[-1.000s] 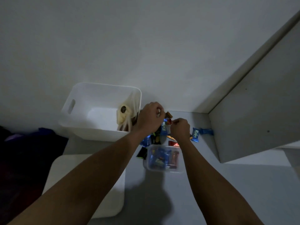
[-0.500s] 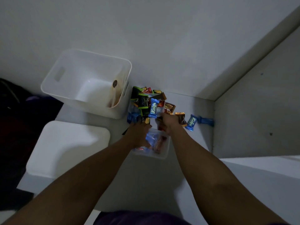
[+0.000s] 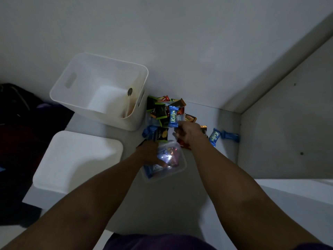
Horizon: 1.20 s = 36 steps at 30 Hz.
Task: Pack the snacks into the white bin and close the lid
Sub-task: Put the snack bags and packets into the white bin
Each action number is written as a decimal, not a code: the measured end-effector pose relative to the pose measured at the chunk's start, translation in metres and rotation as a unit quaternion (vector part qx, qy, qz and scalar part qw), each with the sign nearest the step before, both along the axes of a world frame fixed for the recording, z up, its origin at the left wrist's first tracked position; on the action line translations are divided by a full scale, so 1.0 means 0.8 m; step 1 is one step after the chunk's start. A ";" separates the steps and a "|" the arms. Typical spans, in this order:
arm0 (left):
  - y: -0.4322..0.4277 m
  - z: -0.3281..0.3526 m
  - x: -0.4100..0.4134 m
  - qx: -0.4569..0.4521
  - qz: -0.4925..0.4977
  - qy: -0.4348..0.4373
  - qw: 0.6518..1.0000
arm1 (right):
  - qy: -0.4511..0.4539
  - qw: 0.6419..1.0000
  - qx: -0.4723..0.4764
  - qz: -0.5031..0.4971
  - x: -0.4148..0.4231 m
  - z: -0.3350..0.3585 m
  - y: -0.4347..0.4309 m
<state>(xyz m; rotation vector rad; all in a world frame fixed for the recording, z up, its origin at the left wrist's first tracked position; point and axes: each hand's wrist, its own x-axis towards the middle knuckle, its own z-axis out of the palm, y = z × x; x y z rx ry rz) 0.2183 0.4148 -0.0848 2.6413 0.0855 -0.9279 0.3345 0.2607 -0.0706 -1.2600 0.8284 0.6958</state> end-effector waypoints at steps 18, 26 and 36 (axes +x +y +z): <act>0.013 -0.020 -0.063 -0.178 0.254 -0.015 0.951 | -0.502 0.808 -0.298 -0.078 -0.013 0.081 -0.012; 0.011 -0.022 -0.110 -0.285 0.370 -0.008 0.884 | -0.419 0.854 -0.301 -0.064 -0.038 0.080 -0.049; -0.003 0.024 -0.148 -0.383 0.522 0.037 0.761 | -0.346 0.889 -0.229 0.192 -0.128 0.009 -0.016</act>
